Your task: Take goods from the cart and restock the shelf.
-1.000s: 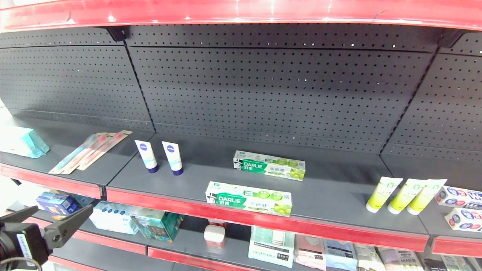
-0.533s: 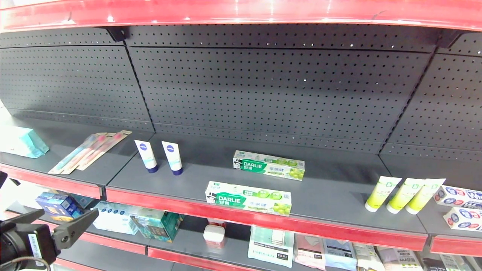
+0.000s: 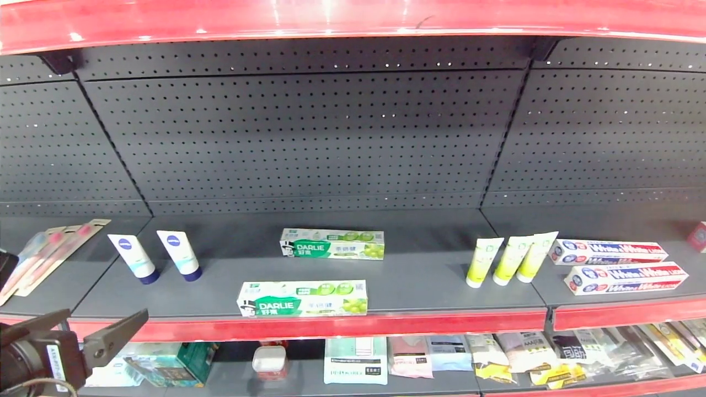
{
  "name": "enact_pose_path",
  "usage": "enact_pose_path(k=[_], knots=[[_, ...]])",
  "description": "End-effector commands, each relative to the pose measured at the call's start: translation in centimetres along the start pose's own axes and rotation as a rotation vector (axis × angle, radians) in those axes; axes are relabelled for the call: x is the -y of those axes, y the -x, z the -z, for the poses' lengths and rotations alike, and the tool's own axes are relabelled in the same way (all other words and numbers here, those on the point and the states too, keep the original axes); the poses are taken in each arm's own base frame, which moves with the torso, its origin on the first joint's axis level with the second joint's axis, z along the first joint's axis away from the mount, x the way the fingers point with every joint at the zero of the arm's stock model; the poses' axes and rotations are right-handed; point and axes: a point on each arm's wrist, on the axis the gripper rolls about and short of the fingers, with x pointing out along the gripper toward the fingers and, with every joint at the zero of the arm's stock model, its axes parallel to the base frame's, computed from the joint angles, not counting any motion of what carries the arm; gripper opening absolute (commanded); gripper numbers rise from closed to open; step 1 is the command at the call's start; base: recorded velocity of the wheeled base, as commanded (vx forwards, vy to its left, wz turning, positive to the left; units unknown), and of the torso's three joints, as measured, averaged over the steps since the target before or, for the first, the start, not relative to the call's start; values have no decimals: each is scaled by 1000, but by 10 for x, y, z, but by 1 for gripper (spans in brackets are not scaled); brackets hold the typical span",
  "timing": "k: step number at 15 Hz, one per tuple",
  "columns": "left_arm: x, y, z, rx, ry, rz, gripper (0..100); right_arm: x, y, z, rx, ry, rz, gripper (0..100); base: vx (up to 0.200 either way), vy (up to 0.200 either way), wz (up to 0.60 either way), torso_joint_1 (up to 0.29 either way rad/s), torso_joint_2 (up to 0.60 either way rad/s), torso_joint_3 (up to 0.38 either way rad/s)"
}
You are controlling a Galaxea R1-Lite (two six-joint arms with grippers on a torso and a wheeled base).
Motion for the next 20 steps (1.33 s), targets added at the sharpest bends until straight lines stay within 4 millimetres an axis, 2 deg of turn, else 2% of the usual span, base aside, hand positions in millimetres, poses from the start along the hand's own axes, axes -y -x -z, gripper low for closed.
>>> enact_pose_path(k=[1, 5, 10, 14, 20], knots=[[0, -2, 1, -13, -2, -3, 100, 0, 0, 0, -2, 0, -2, 100, 0, 0, 0, 0, 0, 0], [2, -27, 11, -152, -24, -40, 100, 0, 0, 0, -2, 0, -2, 100, 0, 0, 0, 0, 0, 0], [0, -87, 7, -360, -16, -161, 100, 0, 0, 0, -2, 0, -2, 100, 0, 0, 0, 0, 0, 0], [-10, -114, -3, -400, 15, -232, 100, 0, 0, 0, 0, 0, -2, 100, 0, 0, 0, 0, 0, 0], [-8, -146, -5, -401, 26, -222, 100, 0, 0, 0, -2, 0, -2, 100, 0, 0, 0, 0, 0, 0]])
